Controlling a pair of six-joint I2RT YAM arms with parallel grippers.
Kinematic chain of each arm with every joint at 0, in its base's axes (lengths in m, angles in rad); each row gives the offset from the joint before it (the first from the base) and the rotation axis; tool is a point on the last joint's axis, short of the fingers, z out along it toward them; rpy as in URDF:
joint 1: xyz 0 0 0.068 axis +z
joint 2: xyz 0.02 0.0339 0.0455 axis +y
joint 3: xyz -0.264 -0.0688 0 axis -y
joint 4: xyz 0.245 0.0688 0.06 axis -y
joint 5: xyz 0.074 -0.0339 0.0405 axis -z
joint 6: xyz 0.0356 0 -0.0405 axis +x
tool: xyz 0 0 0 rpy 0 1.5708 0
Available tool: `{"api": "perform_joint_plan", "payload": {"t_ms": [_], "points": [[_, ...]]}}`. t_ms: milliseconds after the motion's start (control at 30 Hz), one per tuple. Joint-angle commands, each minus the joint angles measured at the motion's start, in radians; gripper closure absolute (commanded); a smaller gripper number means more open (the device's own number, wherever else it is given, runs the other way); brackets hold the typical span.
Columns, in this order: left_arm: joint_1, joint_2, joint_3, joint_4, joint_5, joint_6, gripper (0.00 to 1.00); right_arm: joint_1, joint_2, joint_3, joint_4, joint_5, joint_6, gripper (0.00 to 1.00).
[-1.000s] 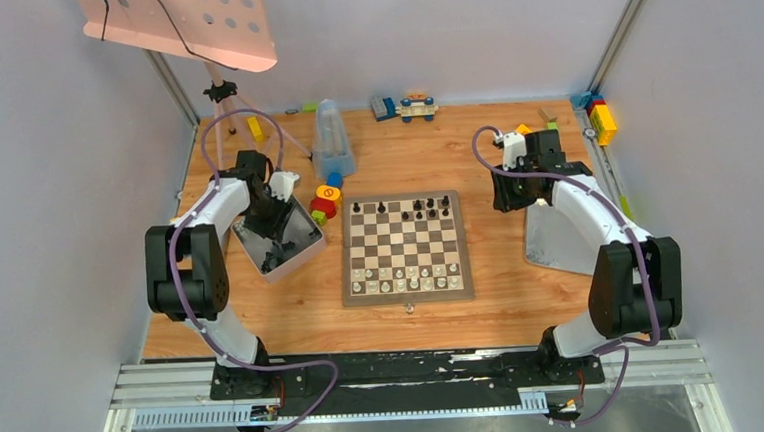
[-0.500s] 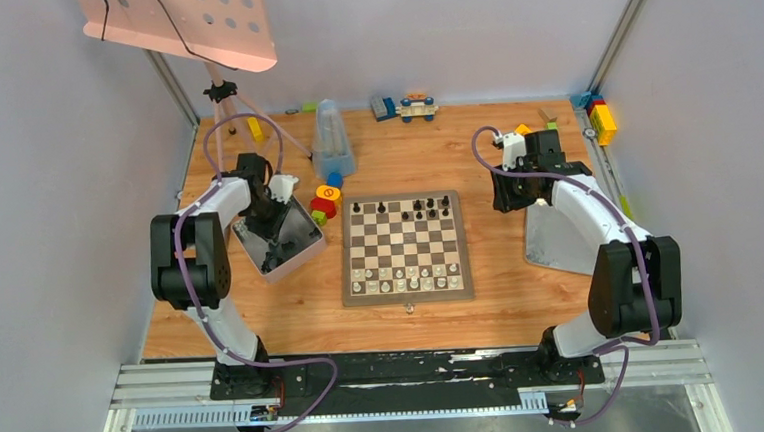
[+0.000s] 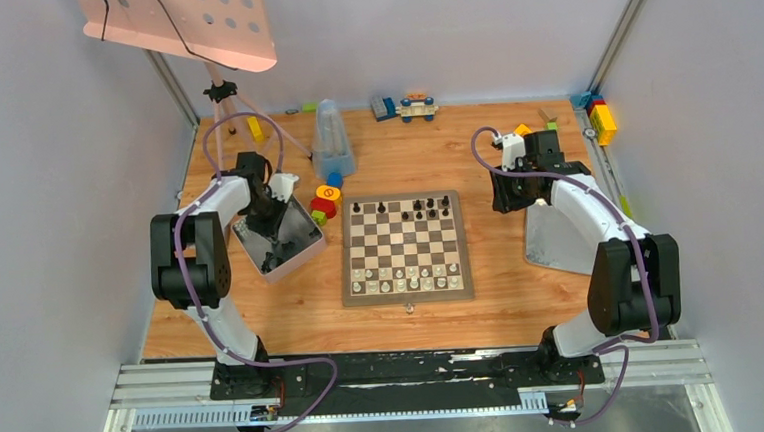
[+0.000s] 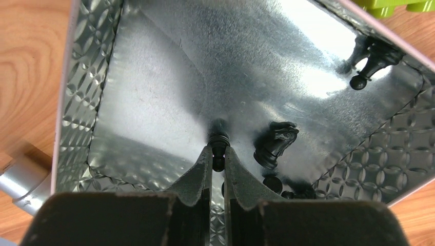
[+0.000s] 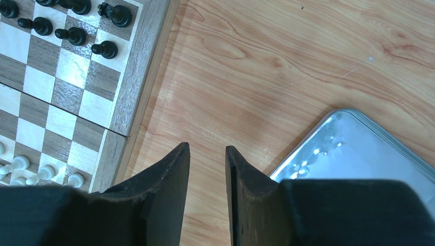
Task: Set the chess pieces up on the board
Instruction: Pick up the chess piece from the storage box, then place the chess piece on the chessboard.
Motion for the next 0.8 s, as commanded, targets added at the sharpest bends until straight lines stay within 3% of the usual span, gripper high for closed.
{"api": "perform_joint_plan", "payload": {"t_ms": [0, 200, 400, 767], "points": [[0.010, -0.069, 0.053, -0.007, 0.063, -0.005, 0.92, -0.001, 0.004, 0.034, -0.004, -0.016, -0.015, 0.67], [-0.009, -0.164, 0.120, -0.087, 0.151, -0.028, 0.94, 0.001, 0.006, 0.036, -0.004, -0.017, -0.015, 0.68], [-0.157, -0.180, 0.225, -0.131, 0.155, -0.035, 0.94, 0.001, 0.005, 0.037, -0.004, -0.016, -0.014, 0.68], [-0.492, 0.053, 0.491, -0.144, 0.145, -0.056, 0.92, 0.001, 0.003, 0.037, -0.004, -0.011, -0.012, 0.68]]}}
